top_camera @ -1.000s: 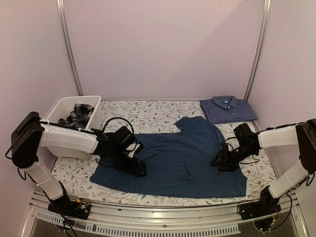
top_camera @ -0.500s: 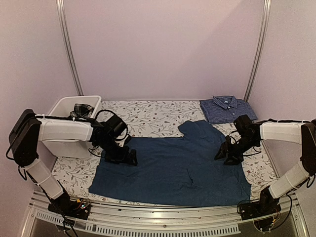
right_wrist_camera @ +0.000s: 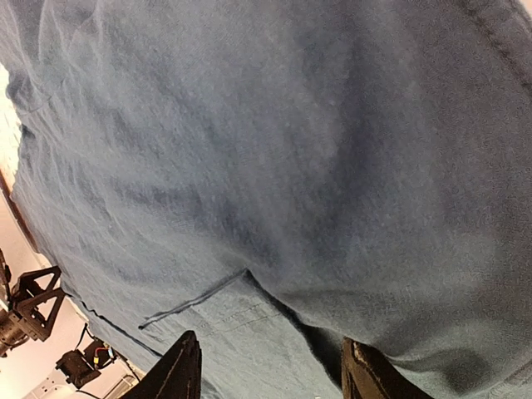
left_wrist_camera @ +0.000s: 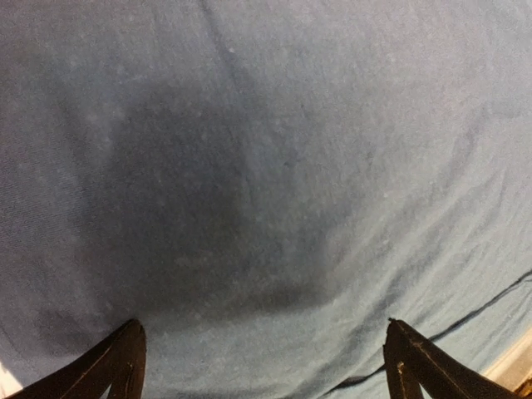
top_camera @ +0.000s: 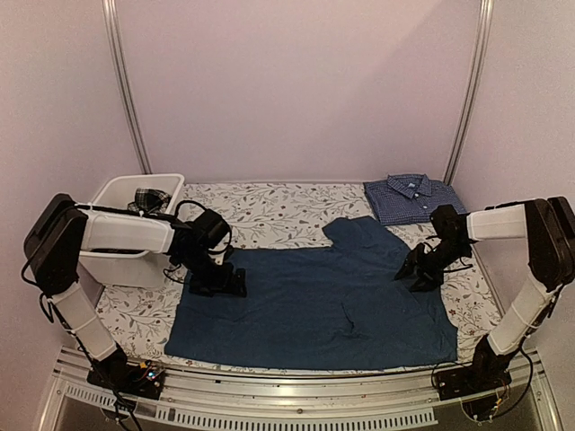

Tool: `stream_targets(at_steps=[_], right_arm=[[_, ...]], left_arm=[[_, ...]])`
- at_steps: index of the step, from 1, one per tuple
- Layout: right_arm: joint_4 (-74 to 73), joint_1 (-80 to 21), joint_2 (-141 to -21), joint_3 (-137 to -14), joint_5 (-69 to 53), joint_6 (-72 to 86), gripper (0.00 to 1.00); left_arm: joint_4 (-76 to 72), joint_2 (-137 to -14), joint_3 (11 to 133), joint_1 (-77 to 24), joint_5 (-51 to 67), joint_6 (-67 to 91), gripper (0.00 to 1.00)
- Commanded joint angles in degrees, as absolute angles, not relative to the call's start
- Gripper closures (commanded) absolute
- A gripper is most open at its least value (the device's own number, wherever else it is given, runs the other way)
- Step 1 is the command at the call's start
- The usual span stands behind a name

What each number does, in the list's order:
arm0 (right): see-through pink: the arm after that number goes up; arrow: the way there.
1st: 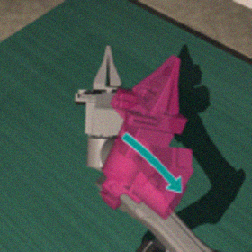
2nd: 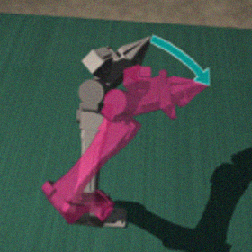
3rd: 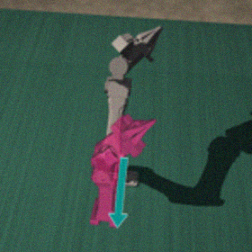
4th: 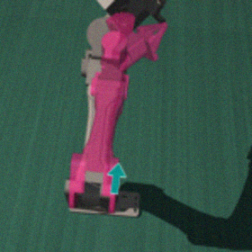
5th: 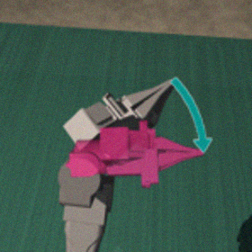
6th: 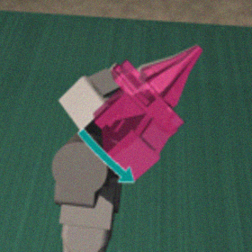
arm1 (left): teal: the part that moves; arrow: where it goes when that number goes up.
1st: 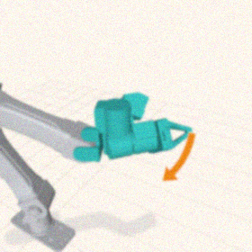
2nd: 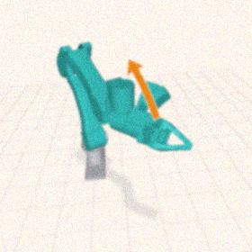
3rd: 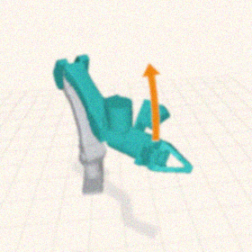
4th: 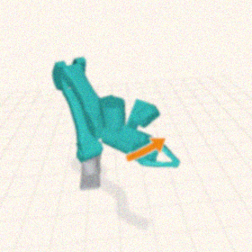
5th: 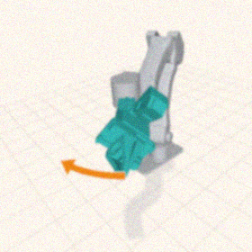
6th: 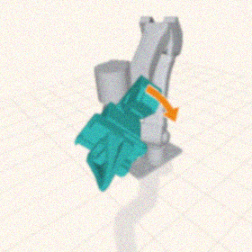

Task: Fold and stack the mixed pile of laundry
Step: Flatten out the 1/3-folded T-shirt at the center of the board, then pick up the 1/3-folded T-shirt from the center of the board.

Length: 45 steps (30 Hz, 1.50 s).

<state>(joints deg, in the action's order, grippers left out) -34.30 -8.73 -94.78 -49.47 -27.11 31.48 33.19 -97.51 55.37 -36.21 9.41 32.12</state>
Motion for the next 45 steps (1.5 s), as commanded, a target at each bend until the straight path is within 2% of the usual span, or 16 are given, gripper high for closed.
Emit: stream_targets(at_steps=[1, 5, 10, 15, 20, 32, 45], right_arm=[[-33.55, -7.3, -99.57, -51.9, -21.08, 28.74, 0.43], [-33.67, -6.91, -97.87, -55.19, -25.61, 25.06, 0.45], [-33.65, -6.89, -96.19, -66.04, -28.92, 17.51, 0.44], [-33.21, -6.89, -101.82, -78.6, -25.96, 10.88, 0.44], [-36.56, -7.01, -111.77, -89.25, -25.39, 7.45, 0.52], [-39.2, -7.72, -125.31, -98.6, -23.02, 5.69, 0.61], [-39.96, -9.03, -132.27, -102.44, -20.13, 4.87, 0.65]], left_arm=[[32.92, -97.36, 52.65, -36.46, 13.27, 34.85, 0.0], [32.96, -95.85, 54.8, -36.11, 13.43, 32.27, 0.0], [34.37, -94.45, 61.84, -32.54, 12.76, 25.74, 0.0], [33.95, -95.91, 66.75, -28.42, 13.02, 21.31, 0.0], [34.28, -98.59, 72.01, -25.88, 12.33, 20.57, 0.0], [34.63, -101.75, 75.88, -23.74, 11.11, 20.62, 0.0], [35.2, -104.43, 77.69, -22.19, 10.89, 20.08, 0.0]])
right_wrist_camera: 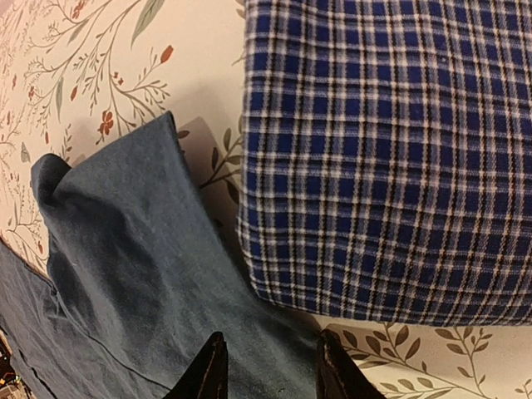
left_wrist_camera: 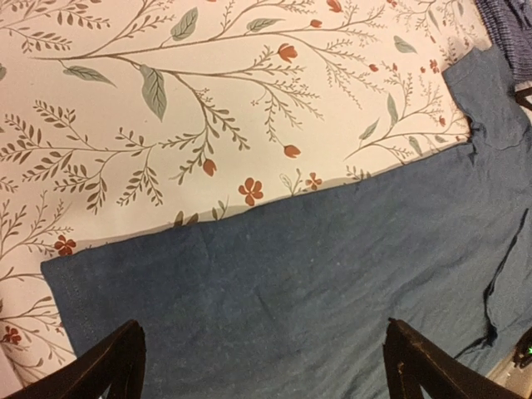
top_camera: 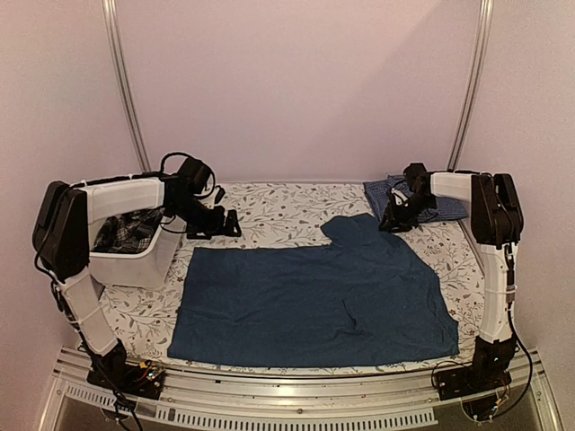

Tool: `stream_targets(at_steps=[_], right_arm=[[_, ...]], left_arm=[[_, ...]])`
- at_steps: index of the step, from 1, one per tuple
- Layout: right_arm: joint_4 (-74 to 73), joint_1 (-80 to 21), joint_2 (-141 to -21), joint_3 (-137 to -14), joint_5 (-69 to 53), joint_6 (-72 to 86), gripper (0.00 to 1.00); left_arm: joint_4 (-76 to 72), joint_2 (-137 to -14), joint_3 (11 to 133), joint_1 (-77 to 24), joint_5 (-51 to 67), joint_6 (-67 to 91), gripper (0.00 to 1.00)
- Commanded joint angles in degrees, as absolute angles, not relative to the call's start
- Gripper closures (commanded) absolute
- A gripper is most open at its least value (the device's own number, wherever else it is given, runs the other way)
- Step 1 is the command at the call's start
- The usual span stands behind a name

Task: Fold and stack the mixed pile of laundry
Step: Pick up the 1/3-folded T-shirt from the center of the board.

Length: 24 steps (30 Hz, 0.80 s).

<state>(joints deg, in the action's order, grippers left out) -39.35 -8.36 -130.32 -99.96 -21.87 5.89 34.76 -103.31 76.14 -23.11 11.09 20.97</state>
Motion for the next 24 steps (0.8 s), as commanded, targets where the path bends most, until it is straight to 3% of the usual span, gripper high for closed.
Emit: stream_targets(at_steps=[1, 5, 7, 11, 21, 24], right_arm=[[-40.13, -9.08, -133.03, -102.86, -20.13, 4.84, 0.64], [-40.49, -9.51, -134.78, -104.63, -20.03, 4.49, 0.59], [-41.09, -9.82, -135.35, -105.96, -18.55, 4.52, 0.52], [-41.04, -10.01, -136.03, -107.04, -18.58, 4.14, 0.51], [-40.6, -11.35, -138.02, -108.88, -27.32, 3.3, 0.68], [-40.81, -11.42, -137.35, -108.9, -26.93, 3.17, 0.79]], left_arm=[[35.21, -104.54, 77.69, -22.08, 10.85, 19.98, 0.0], [35.2, -104.85, 77.7, -21.71, 10.89, 19.96, 0.0], [35.17, -104.85, 77.7, -21.55, 10.89, 19.97, 0.0], [35.09, -105.03, 77.78, -21.17, 10.9, 19.86, 0.0], [34.35, -106.23, 77.67, -19.21, 12.06, 20.2, 0.0], [34.11, -106.3, 77.44, -18.07, 11.7, 20.38, 0.0]])
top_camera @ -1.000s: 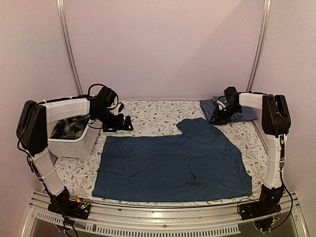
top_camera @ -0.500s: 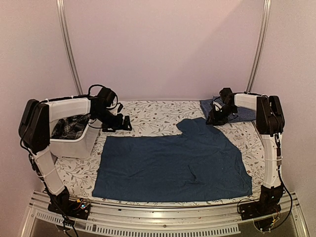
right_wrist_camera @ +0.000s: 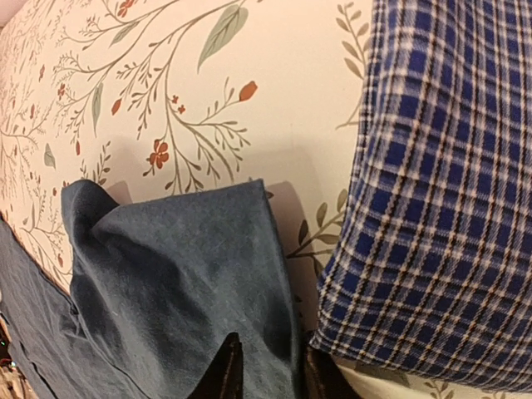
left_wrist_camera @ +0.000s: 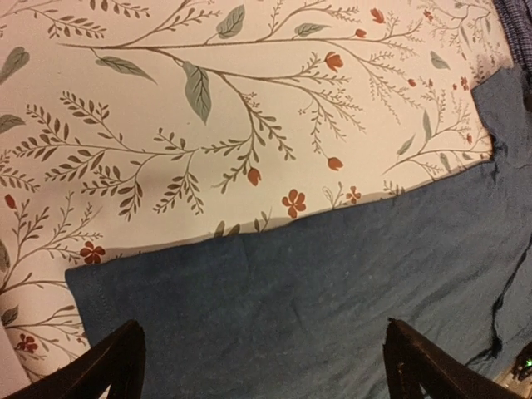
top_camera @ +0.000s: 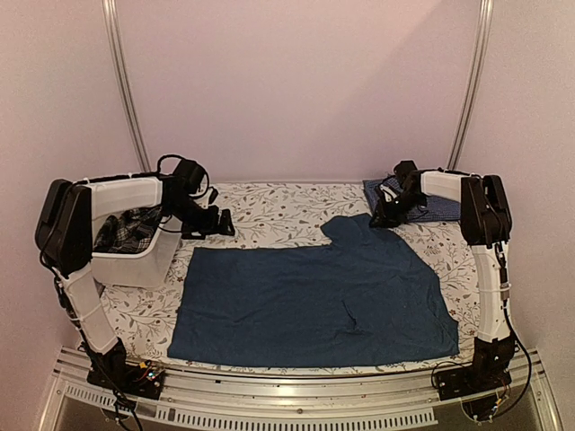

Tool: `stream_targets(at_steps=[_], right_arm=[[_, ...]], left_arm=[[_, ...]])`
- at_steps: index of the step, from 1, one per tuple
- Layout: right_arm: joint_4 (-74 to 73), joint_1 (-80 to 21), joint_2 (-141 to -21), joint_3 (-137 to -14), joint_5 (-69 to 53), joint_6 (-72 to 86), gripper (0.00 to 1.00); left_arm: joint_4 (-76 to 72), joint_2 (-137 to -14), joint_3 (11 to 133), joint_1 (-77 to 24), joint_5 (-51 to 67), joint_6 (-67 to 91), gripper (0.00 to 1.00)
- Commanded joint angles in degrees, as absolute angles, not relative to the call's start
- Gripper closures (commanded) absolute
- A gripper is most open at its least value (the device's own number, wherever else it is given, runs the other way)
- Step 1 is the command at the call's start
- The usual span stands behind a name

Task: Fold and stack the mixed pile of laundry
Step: Pick up the 1/3-folded T-shirt from the center of the board.

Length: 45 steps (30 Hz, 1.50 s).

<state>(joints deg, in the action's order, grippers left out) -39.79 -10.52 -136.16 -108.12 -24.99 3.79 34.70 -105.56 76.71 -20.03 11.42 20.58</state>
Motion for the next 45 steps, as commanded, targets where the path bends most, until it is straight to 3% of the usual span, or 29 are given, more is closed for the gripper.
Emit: stream_targets(at_steps=[1, 4, 10, 22, 30, 45], right_arm=[[-40.82, -11.4, -137.04, -108.9, -26.83, 3.16, 0.85], [-40.84, -11.42, -135.41, -108.81, -26.39, 3.37, 1.0], [-40.4, -10.63, -130.96, -108.74, -24.01, 4.25, 1.0], [-39.9, -8.66, -127.13, -107.82, -24.47, 5.53, 1.0], [-39.82, -8.63, -126.83, -106.4, -25.19, 5.6, 1.0], [-39.81, -8.68, -127.18, -105.55, -25.25, 5.8, 1.0]], left_arm=[[34.1, -106.51, 77.51, -17.69, 11.43, 20.2, 0.0], [35.08, -107.93, 78.64, -16.88, 9.71, 18.89, 0.0], [38.71, -112.58, 83.83, -16.72, 4.37, 10.49, 0.05], [48.37, -119.26, 89.21, -15.68, 0.82, -8.13, 0.31], [47.17, -119.94, 89.13, -14.75, -4.55, -14.33, 0.47], [45.52, -124.59, 88.79, -16.48, -6.64, -19.41, 0.63]])
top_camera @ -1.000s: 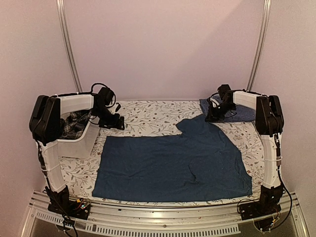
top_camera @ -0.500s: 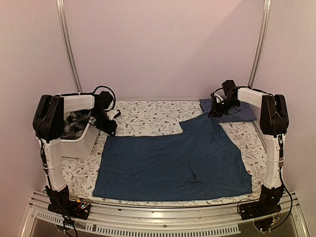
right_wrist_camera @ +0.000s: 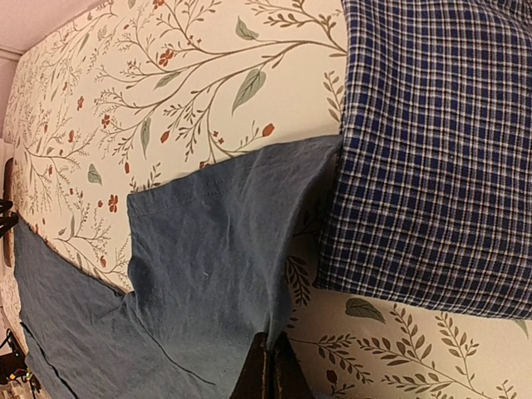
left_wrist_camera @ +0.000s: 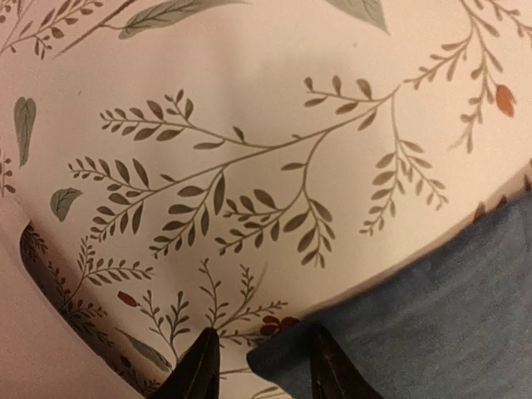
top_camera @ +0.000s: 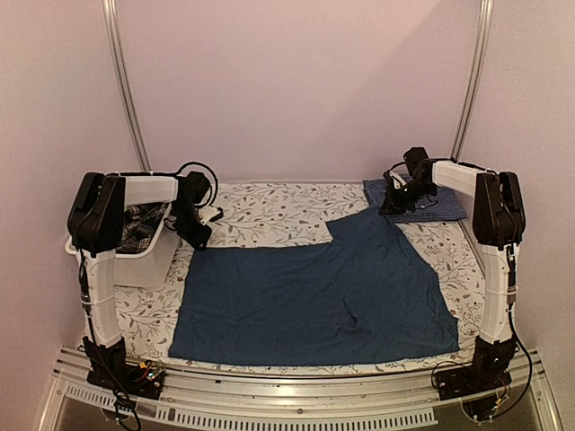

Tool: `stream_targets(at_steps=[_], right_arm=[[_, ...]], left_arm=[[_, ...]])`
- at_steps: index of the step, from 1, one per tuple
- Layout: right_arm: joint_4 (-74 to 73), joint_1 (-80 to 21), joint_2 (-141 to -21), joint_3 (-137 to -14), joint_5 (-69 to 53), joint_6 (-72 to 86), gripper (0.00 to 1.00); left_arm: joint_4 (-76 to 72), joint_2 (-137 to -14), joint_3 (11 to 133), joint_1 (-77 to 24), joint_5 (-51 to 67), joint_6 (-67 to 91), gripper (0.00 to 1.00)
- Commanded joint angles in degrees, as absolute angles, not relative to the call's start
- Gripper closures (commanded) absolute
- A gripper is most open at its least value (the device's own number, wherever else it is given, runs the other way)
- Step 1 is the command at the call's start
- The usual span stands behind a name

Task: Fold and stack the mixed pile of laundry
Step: Pick up the 1/3-folded T-shirt from the center of the board.

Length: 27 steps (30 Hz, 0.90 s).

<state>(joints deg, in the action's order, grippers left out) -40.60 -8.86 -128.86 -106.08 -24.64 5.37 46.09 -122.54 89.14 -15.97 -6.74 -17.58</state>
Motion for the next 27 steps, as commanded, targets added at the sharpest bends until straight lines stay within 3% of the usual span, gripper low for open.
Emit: stream_targets(at_steps=[1, 8, 11, 20, 27], right_arm=[[-39.79, -8.7, -127.24, -105.56, -25.23, 5.8, 1.0], [-39.9, -8.67, -126.7, -106.0, -25.22, 5.8, 1.0], [-40.11, -8.68, -126.09, -105.88, -25.22, 5.64, 1.0], [-40.16, -8.55, -121.48, -102.85, -25.31, 5.24, 1.0], [-37.6, -8.53, -114.4, -92.88, -26.18, 5.48, 1.0]], left_arm=[[45.33, -124.7, 88.76, -16.54, -5.98, -19.36, 0.65], [45.29, -123.11, 89.18, -16.44, -3.46, -19.27, 0.85], [44.78, -121.62, 88.93, -16.47, -3.71, -18.89, 1.0], [39.21, -113.51, 84.7, -16.51, -5.79, -18.03, 1.0], [33.67, -104.28, 75.28, -16.55, -3.25, -18.35, 1.0]])
